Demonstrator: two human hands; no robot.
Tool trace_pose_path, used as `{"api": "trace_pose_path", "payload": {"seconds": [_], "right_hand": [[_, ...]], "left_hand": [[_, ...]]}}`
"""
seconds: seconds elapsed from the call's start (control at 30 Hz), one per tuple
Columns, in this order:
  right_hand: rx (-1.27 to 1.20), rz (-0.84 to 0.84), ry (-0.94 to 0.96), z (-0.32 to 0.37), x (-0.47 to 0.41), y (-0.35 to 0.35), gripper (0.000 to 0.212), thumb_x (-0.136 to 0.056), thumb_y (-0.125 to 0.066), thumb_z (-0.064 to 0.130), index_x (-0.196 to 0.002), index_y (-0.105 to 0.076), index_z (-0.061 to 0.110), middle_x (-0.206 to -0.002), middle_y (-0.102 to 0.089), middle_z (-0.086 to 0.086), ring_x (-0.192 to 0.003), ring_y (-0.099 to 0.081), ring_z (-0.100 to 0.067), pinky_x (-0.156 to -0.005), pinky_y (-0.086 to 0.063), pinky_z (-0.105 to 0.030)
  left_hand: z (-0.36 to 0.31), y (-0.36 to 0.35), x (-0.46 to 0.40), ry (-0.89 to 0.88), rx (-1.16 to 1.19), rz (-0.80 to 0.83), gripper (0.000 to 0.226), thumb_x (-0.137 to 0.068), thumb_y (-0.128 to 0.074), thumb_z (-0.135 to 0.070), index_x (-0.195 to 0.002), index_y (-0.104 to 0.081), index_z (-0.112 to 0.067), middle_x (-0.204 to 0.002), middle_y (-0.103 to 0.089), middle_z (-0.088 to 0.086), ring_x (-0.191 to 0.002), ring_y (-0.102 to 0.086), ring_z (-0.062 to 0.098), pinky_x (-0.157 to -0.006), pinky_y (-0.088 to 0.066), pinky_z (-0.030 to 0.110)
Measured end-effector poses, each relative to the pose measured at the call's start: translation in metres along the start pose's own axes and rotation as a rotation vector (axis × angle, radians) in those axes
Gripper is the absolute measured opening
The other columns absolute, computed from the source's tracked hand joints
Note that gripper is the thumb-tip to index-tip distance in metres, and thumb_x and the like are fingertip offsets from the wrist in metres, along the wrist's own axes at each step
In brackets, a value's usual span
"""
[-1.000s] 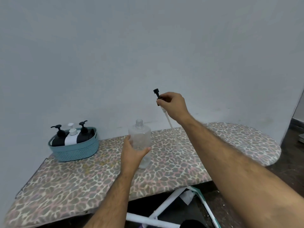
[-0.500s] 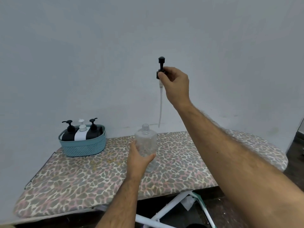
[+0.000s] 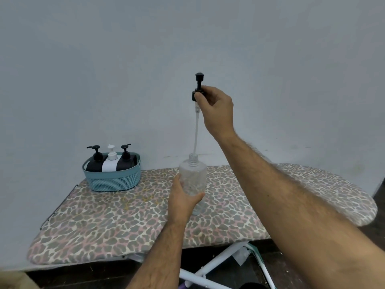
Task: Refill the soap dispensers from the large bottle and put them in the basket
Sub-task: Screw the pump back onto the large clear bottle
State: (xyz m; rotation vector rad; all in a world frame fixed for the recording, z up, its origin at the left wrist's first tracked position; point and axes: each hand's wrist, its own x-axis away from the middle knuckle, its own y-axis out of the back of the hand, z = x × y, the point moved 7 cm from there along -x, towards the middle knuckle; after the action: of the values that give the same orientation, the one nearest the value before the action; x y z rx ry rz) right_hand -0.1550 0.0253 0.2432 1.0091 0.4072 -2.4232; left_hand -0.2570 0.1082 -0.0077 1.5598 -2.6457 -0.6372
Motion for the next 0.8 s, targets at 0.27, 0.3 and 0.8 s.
{"api": "trace_pose_path", "payload": {"seconds": [0.27,0.3,0.8], "right_hand": [[0.087,0.099,-0.215,-0.08,0.057,0.004,0.021,-0.093,-0.063,0.012,-0.112,-0.07,0.009,-0.098,-0.073,0.002,-0.098,-0.07,-0.01,-0.097,-0.053,-0.036],[0.093,0.116,-0.236,-0.087,0.064,0.004,0.021,-0.094,-0.063,0.013,-0.114,-0.069,0.009,-0.1,-0.073,0.002,-0.099,-0.069,-0.01,-0.098,-0.053,-0.036],[0.114,0.248,-0.314,-0.109,0.098,0.002,0.017,-0.095,-0.061,0.014,-0.108,-0.063,0.025,-0.103,-0.07,0.006,-0.104,-0.065,-0.007,-0.089,-0.051,-0.022]], "left_hand": [[-0.003,0.0,0.001,-0.025,-0.005,0.007,0.096,-0.067,-0.089,-0.034,-0.144,-0.032,-0.022,-0.133,-0.053,-0.004,-0.104,-0.049,0.006,-0.091,-0.045,0.027],[-0.003,0.0,0.001,-0.029,-0.009,0.009,0.097,-0.067,-0.089,-0.034,-0.145,-0.032,-0.022,-0.133,-0.053,-0.004,-0.104,-0.048,0.006,-0.09,-0.044,0.026],[-0.002,0.0,0.0,-0.031,-0.009,0.014,0.099,-0.069,-0.088,-0.033,-0.147,-0.03,-0.02,-0.132,-0.051,-0.003,-0.105,-0.046,0.005,-0.088,-0.043,0.025]]}}
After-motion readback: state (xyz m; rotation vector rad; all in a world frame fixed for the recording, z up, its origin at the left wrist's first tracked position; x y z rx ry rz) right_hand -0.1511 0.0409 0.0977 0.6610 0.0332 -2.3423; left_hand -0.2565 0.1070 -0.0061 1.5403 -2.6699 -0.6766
